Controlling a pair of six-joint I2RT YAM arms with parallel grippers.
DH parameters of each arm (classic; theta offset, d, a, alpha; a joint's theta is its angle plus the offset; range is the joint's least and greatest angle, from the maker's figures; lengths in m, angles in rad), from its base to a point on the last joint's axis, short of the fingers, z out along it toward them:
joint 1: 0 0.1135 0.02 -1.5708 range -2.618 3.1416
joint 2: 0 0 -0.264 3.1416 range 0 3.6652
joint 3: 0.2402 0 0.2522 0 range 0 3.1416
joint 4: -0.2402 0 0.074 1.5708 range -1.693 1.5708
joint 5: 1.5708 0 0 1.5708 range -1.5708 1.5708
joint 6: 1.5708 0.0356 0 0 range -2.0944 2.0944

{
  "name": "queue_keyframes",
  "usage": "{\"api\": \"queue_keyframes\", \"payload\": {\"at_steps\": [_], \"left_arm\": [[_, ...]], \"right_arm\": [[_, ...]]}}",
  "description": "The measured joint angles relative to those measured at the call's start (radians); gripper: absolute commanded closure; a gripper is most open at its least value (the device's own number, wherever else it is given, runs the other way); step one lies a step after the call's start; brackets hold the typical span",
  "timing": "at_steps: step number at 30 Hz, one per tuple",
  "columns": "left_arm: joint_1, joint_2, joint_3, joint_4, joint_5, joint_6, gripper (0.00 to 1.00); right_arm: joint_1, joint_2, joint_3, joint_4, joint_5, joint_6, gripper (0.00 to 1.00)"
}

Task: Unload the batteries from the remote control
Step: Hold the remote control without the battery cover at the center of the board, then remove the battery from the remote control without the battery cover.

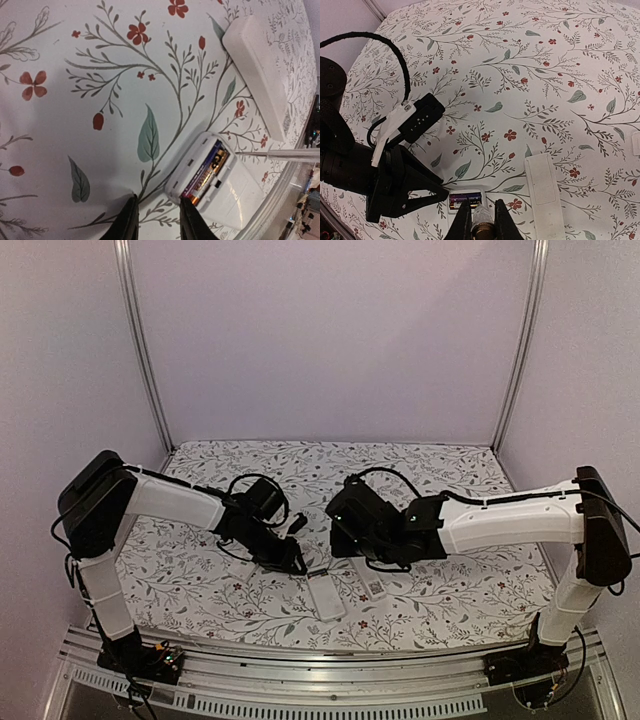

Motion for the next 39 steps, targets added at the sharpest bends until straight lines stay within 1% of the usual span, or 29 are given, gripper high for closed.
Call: {"api": "queue_keyframes", "payload": {"at_steps": [16,27,39], "left_arm": [[0.0,0.0,0.0,0.003,0.002,0.0,0.73],[0.0,0.001,0.0,0.004,0.004,0.0,0.74],[0.0,0.002,0.0,0.006,0.008,0.0,0.74]], "right_arm": [[0.002,0.001,0.01,0.0,0.0,-0.006,1.0],[0.002,0.037,0.02,-0.008,0.001,-0.006,1.0],[0.002,0.049,0.048,-0.045,0.003,0.01,1.0]]}}
